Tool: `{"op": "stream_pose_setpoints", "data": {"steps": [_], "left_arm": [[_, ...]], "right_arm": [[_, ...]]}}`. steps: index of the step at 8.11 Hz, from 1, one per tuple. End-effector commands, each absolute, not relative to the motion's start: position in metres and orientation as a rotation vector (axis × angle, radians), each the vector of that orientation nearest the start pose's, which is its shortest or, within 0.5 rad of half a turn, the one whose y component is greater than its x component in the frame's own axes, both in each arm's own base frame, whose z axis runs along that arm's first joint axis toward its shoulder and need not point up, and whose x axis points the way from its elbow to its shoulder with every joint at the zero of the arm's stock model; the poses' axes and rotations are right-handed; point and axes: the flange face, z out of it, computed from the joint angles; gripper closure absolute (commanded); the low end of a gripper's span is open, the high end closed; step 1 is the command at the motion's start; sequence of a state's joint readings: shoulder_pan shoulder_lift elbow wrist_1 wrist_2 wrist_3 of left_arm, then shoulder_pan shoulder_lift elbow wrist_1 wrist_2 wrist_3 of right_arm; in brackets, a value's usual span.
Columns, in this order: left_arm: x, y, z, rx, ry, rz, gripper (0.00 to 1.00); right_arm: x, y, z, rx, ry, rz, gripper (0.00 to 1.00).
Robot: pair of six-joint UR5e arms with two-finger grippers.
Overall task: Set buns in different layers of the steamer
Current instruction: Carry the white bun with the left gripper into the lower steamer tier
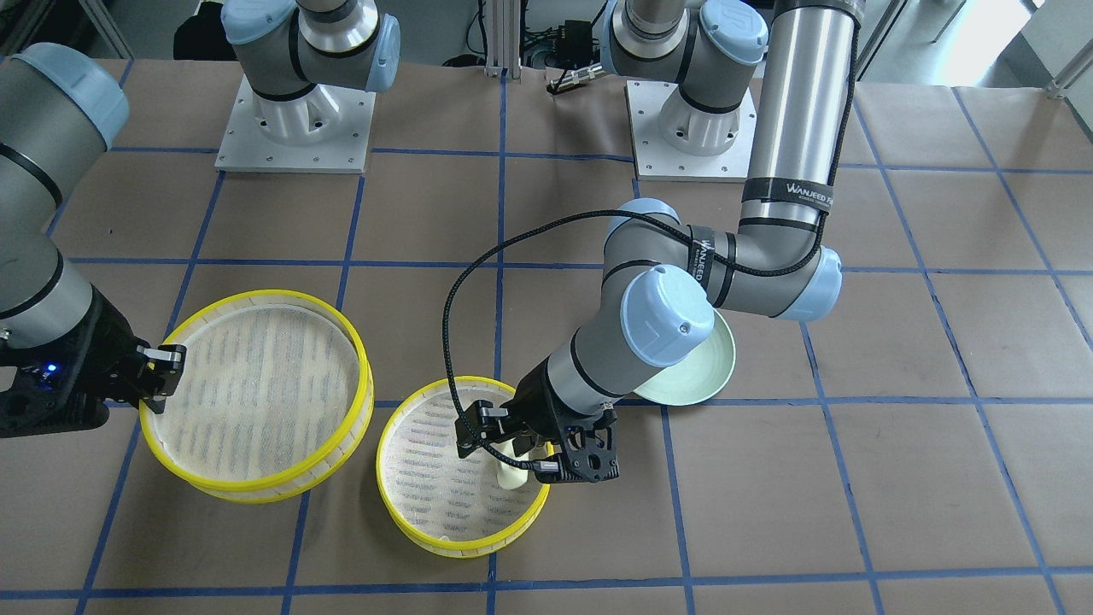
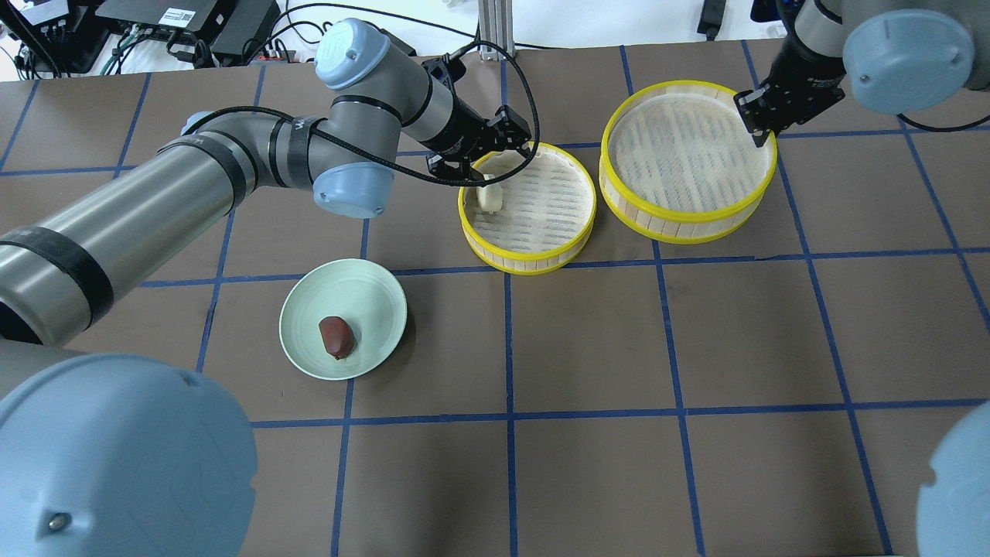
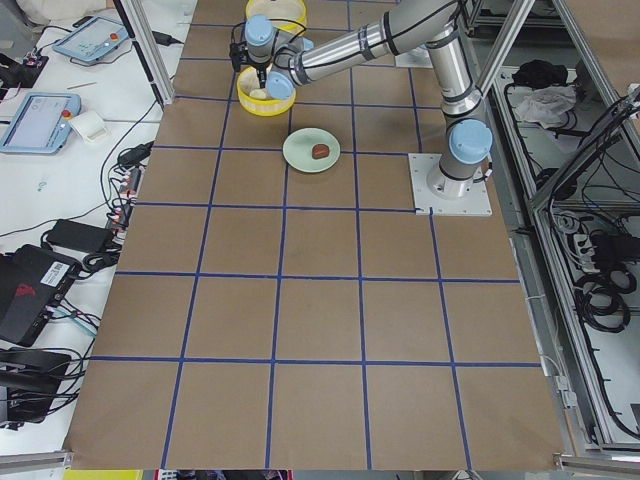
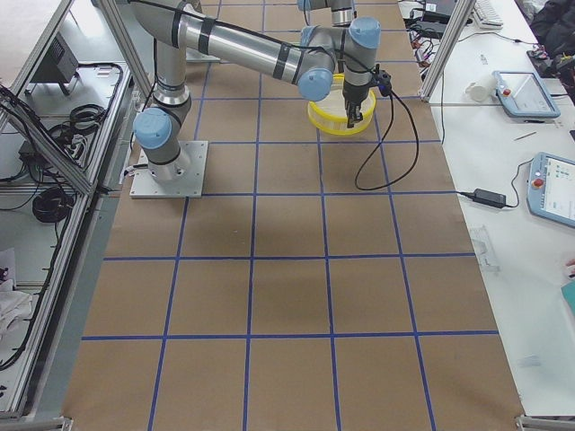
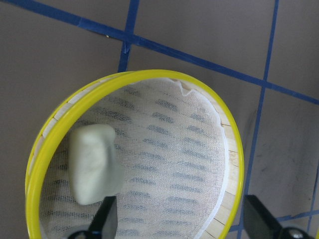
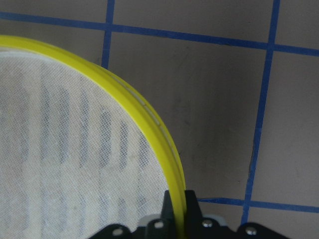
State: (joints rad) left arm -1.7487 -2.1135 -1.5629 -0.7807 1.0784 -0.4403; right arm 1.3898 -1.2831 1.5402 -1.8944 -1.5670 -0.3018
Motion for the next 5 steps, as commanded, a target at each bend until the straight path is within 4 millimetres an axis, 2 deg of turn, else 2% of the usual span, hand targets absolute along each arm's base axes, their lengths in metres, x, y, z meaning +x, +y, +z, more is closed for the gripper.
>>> {"op": "stream_pose_setpoints", "data": {"steps": [1,2,3,4,5], "left_arm": [[-0.294,-0.628,0.294,0.255,-2.599,0.158,0.05],[-0.281,-0.62,0.3,0.297,-2.731,0.142,0.01],[-0.262,-0.612,0.303,0.261,-2.906,0.116,0.0],[-0.245,-0.605,0.309,0.195,-3.012,0.098,0.0],[-0.222,-0.603,0.314,0.174,-3.093,0.111,0.0]], "right_arm": [[0.023,-0.618,0.381,-0.162,3.147,-0.11,1.0],[0.025,-0.618,0.379,-0.131,3.149,-0.105,1.0],[0.03,-0.617,0.382,-0.112,3.148,-0.11,1.0],[0.039,-0.615,0.381,-0.059,3.146,-0.099,1.0],[0.058,-0.614,0.381,-0.049,3.144,-0.101,1.0]]}}
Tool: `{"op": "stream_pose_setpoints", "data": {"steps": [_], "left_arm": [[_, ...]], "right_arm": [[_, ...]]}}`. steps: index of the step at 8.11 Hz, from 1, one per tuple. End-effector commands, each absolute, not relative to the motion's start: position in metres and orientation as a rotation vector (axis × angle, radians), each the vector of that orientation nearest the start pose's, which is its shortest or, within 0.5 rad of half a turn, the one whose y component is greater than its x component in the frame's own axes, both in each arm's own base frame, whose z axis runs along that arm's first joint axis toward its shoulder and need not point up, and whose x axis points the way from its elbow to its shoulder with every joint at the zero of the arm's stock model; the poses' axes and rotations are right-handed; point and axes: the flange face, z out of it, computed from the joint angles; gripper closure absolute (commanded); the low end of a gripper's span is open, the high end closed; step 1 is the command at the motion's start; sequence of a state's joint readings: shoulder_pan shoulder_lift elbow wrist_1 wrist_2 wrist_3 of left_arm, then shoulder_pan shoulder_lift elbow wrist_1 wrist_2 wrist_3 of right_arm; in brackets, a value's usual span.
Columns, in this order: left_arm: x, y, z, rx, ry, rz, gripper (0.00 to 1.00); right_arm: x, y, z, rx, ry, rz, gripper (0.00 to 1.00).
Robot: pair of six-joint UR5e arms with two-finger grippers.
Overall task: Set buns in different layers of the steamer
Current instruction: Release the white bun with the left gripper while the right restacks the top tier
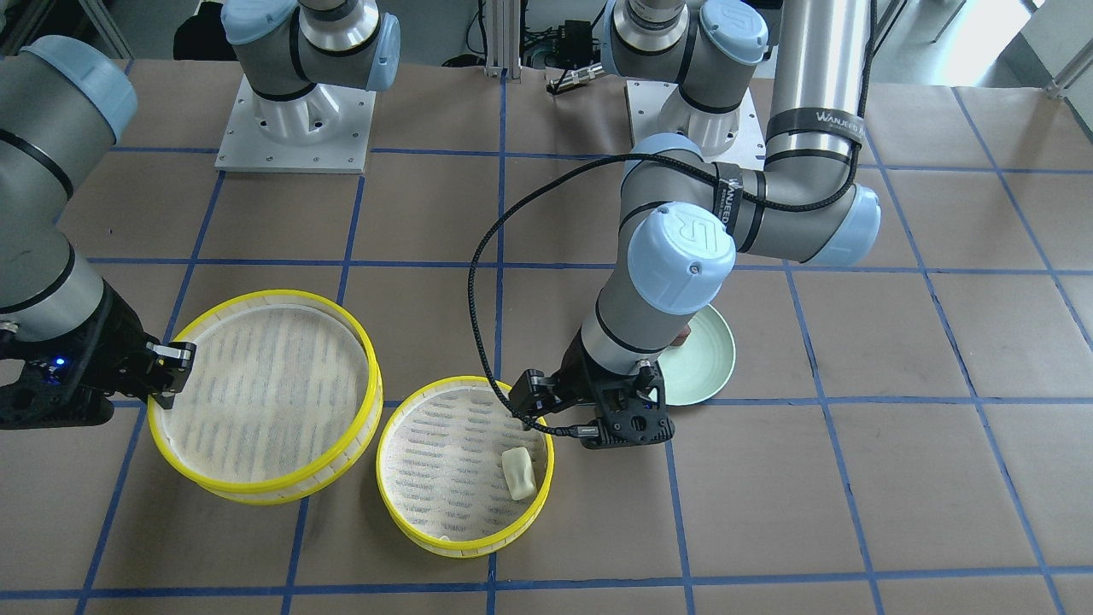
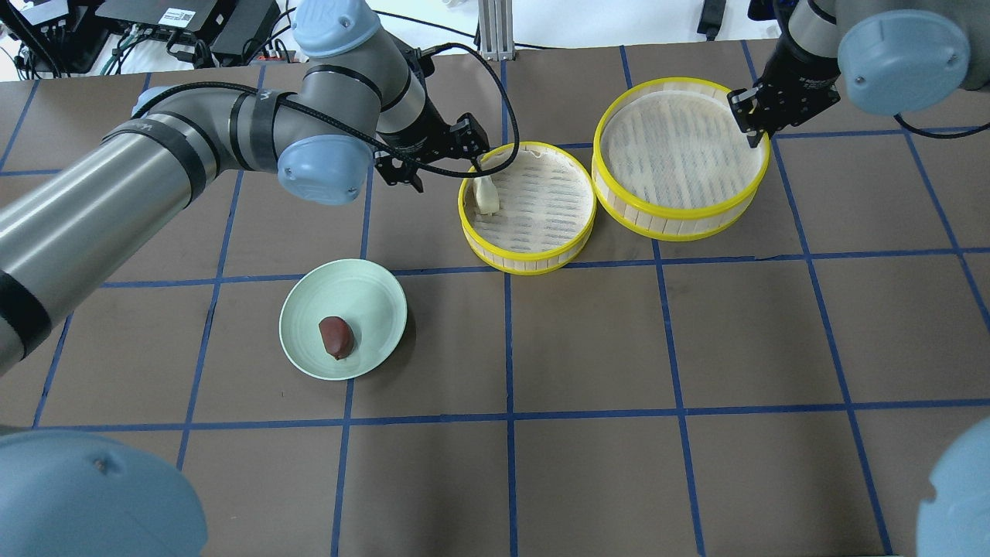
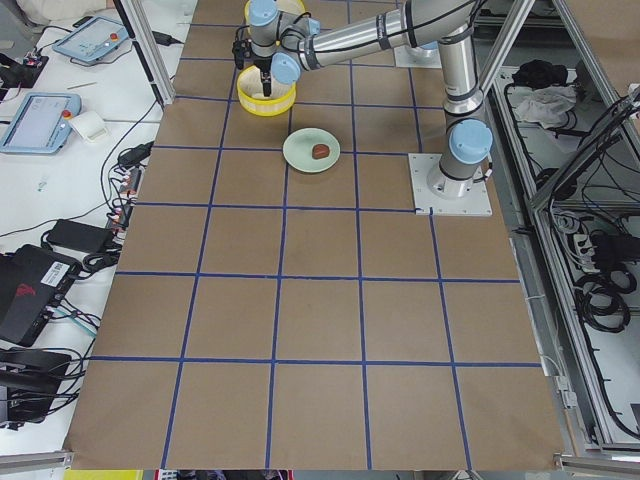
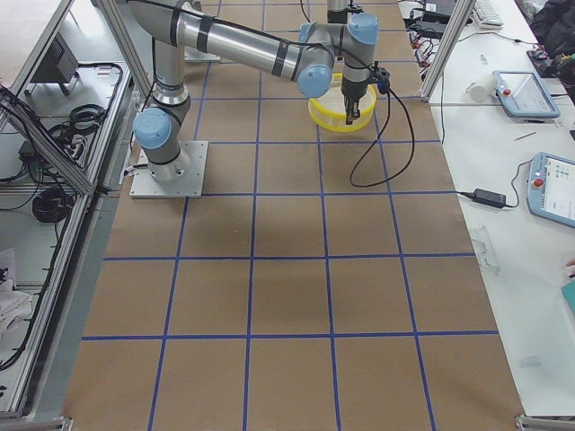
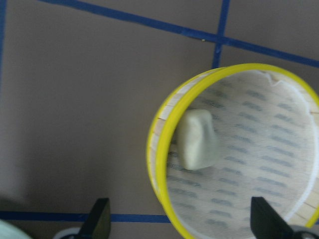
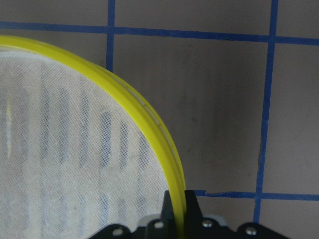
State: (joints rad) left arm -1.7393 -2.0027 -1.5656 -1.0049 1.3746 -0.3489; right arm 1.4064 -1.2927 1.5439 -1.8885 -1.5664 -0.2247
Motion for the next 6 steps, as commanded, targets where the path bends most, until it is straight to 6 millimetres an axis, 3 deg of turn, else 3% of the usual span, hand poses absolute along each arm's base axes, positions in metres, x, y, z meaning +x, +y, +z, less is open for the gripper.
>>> {"op": "stream_pose_setpoints", "data": {"steps": [1,3,4,6], "left_arm": [[-0.199,-0.604,0.322,-0.227,3.162,-0.1,0.0],[-0.148,-0.595,0.324,-0.352,3.134,0.065,0.0],[-0.128,-0.588,0.305,-0.395,3.118,0.143,0.0],[-0.119,-0.564,0.264,-0.418,3.096,0.289,0.0]], "right_arm": [[0.078,-0.612,0.382,0.009,3.141,-0.104,1.0],[0.115,-0.608,0.379,0.083,3.127,-0.111,1.0],[0.133,-0.606,0.376,0.128,3.116,-0.104,1.0],[0.176,-0.611,0.352,0.196,3.102,-0.126,1.0]]}}
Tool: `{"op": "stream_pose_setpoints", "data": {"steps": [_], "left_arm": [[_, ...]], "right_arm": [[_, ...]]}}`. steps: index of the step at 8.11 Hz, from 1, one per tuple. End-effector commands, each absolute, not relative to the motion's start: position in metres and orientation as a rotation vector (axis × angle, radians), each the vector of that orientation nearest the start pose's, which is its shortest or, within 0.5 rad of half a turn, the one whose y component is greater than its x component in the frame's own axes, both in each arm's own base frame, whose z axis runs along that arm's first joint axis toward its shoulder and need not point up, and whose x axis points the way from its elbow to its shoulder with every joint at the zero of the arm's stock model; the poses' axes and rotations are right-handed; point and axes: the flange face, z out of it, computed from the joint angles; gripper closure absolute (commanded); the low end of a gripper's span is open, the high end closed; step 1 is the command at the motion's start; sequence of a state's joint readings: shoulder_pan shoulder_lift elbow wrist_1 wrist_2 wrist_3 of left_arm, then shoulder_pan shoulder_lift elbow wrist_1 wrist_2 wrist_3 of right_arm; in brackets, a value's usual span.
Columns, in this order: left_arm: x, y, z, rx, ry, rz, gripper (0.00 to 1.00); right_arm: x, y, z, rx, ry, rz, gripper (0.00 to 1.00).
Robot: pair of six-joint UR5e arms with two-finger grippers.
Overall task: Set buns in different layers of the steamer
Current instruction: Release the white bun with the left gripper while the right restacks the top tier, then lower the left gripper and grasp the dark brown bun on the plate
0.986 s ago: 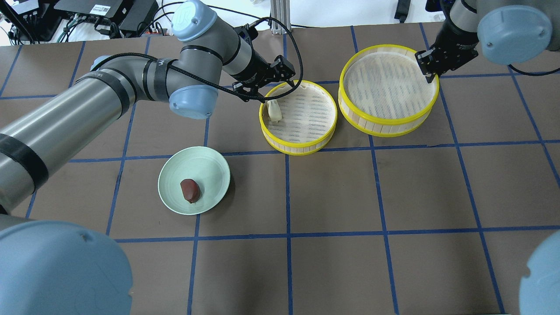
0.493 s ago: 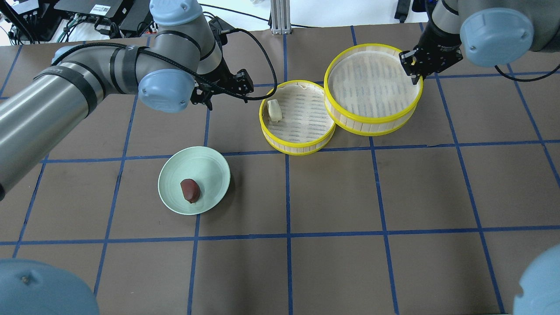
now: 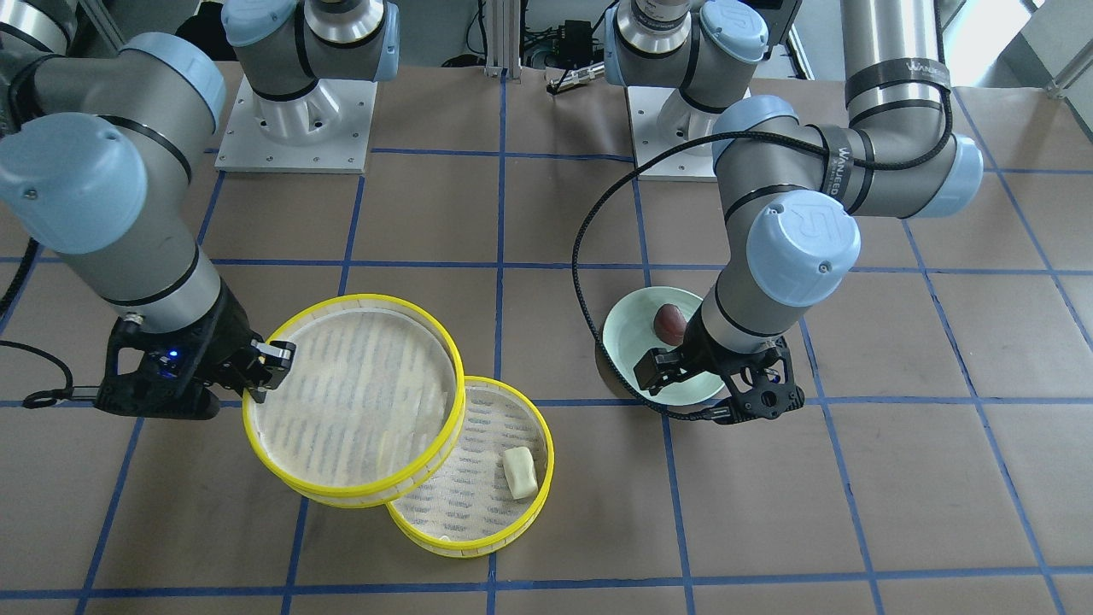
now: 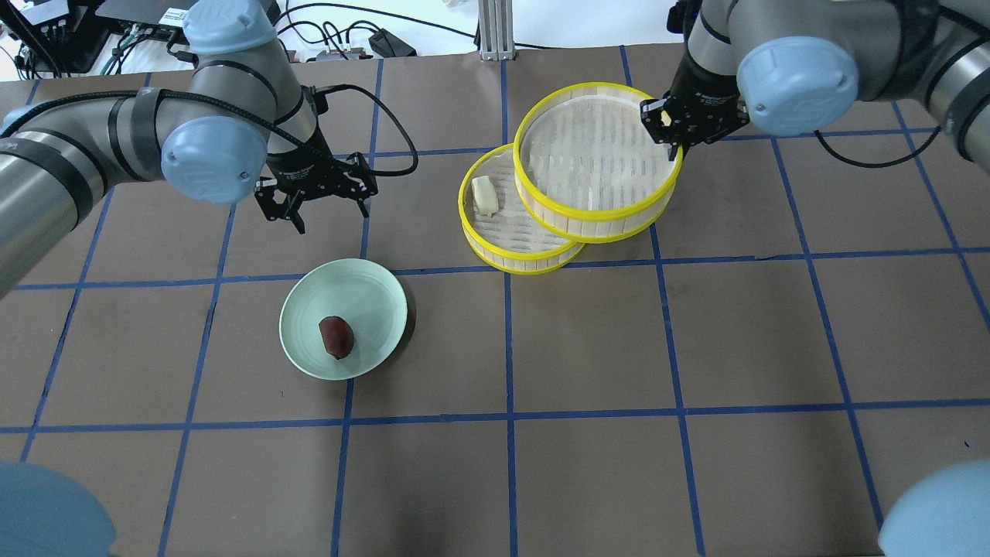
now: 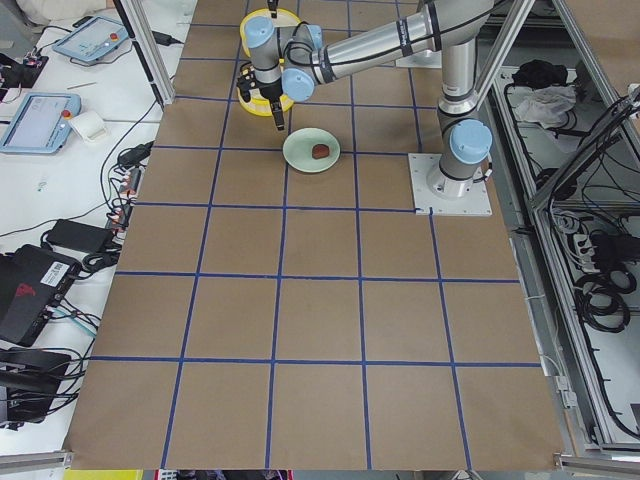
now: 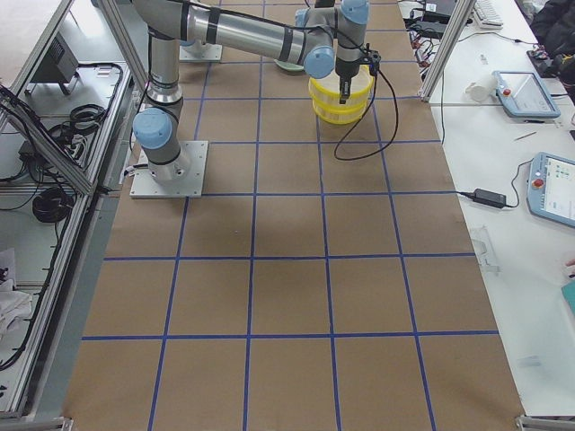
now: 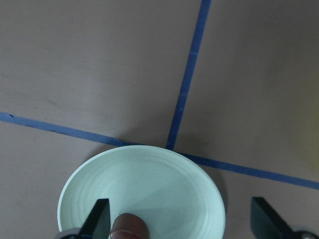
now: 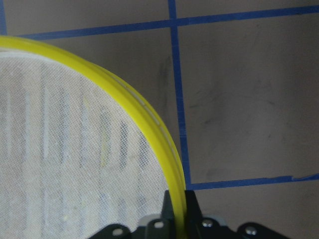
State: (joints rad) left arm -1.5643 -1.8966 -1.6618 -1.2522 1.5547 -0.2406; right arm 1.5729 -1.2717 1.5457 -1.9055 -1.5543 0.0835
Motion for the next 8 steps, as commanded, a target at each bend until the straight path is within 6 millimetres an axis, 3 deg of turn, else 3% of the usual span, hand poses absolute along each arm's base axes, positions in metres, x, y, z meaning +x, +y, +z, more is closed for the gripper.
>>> {"op": "stream_pose_setpoints", "data": {"steps": [1,5,8], "left_arm": [[-0.12,-0.556,0.251,-0.419,3.087,0.338,0.0],[-0.117,-0.533,0.21,-0.41,3.025,0.505,0.0],[-0.117,-0.534,0.188,-0.417,3.007,0.567,0.0]], "right_arm": [[0.189,-0.615,0.339,0.213,3.099,-0.137,1.0],[0.225,-0.62,0.316,0.267,3.075,-0.182,1.0],[0.228,-0.619,0.302,0.261,3.083,-0.145,1.0]]}}
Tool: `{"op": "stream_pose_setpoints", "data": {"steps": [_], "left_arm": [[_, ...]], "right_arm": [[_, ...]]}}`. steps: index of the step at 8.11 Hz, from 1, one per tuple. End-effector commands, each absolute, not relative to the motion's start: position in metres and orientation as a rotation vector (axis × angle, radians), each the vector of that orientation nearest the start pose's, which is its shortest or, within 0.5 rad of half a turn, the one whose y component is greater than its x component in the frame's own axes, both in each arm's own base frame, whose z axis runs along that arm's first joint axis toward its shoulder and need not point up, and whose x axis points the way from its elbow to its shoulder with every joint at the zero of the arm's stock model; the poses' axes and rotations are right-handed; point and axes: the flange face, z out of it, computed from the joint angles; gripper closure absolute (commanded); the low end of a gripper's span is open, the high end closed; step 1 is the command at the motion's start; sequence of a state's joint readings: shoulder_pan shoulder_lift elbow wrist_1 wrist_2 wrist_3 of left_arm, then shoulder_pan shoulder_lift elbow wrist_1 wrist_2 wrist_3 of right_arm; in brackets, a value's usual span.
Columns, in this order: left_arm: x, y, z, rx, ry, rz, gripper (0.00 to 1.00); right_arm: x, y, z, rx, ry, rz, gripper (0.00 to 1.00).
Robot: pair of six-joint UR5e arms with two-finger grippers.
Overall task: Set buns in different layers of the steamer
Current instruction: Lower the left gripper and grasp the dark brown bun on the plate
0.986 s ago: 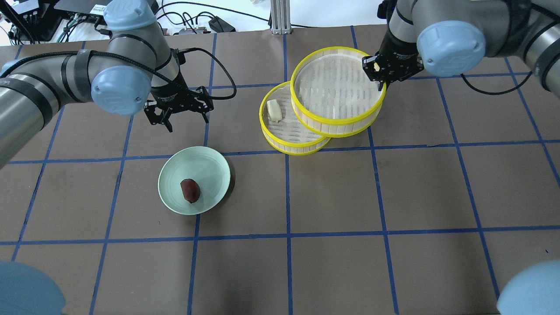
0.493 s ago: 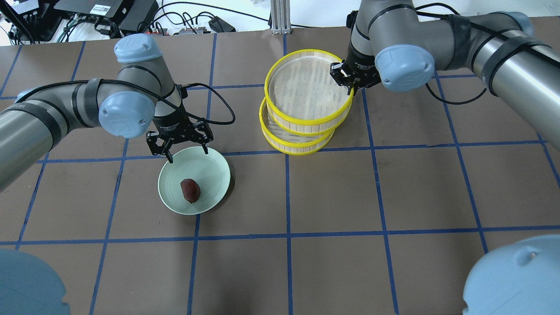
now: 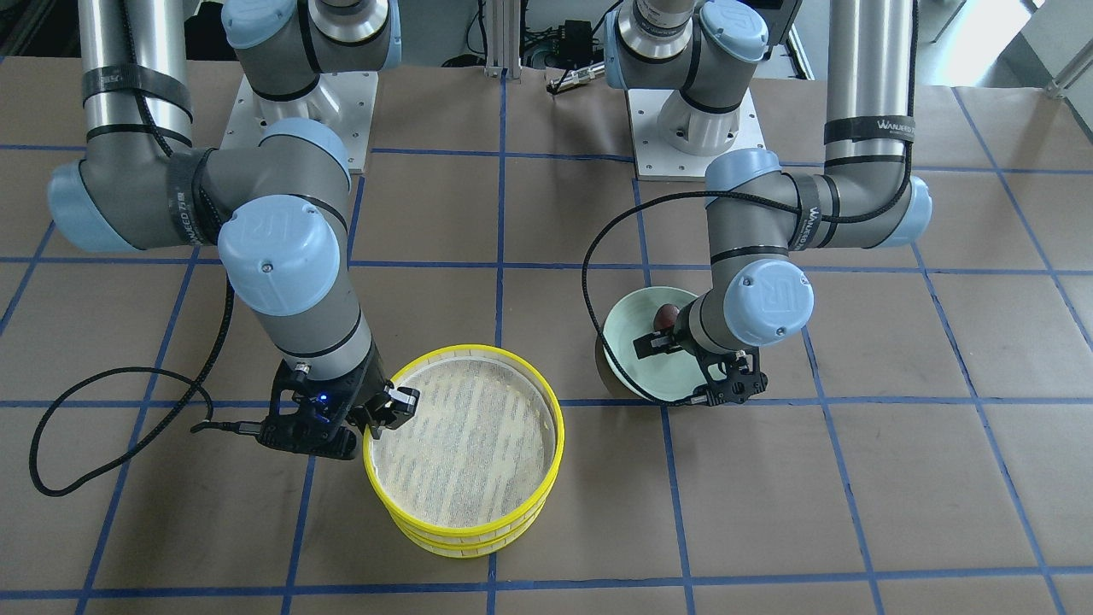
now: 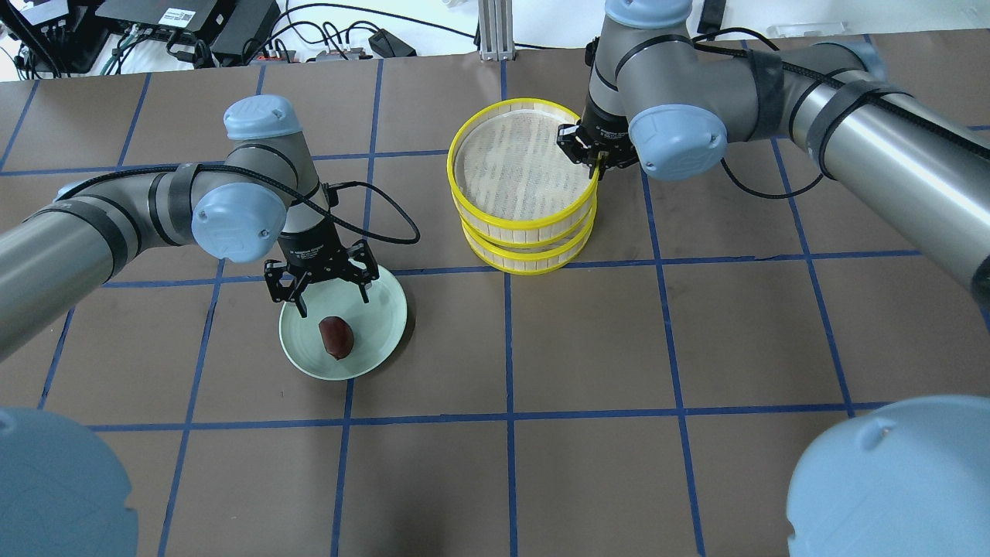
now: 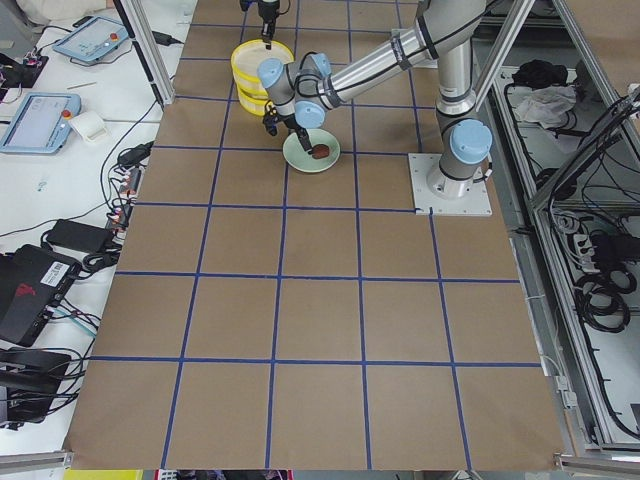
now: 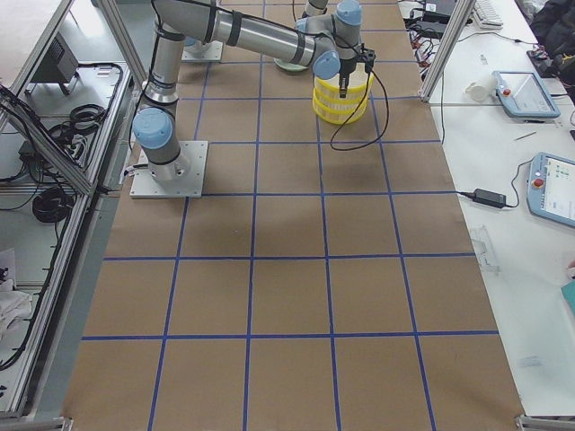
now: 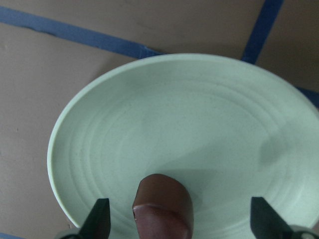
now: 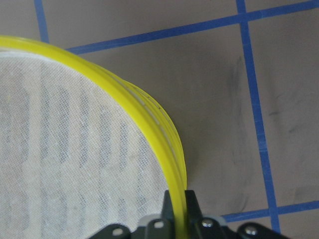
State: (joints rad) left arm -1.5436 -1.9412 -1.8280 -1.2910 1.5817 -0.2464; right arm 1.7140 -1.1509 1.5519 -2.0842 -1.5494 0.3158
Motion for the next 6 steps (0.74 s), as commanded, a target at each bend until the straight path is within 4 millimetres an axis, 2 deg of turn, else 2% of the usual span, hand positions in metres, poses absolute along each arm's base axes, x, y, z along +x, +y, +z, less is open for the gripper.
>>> {"op": "stream_pose_setpoints", "data": {"steps": [1,5,6], "left_arm": [[-0.118,-0.533,0.183,-0.418,3.002,0.582,0.0],[-0.12,-0.522,0.172,-0.414,2.99,0.625,0.0],[-0.12,-0.522,0.172,-0.414,2.99,0.628,0.11]], "right_arm": [[0.228,-0.619,0.299,0.261,3.082,-0.144,1.0],[0.229,-0.624,0.287,0.226,3.084,-0.152,1.0],[0.228,-0.623,0.285,0.226,3.085,-0.148,1.0]]}}
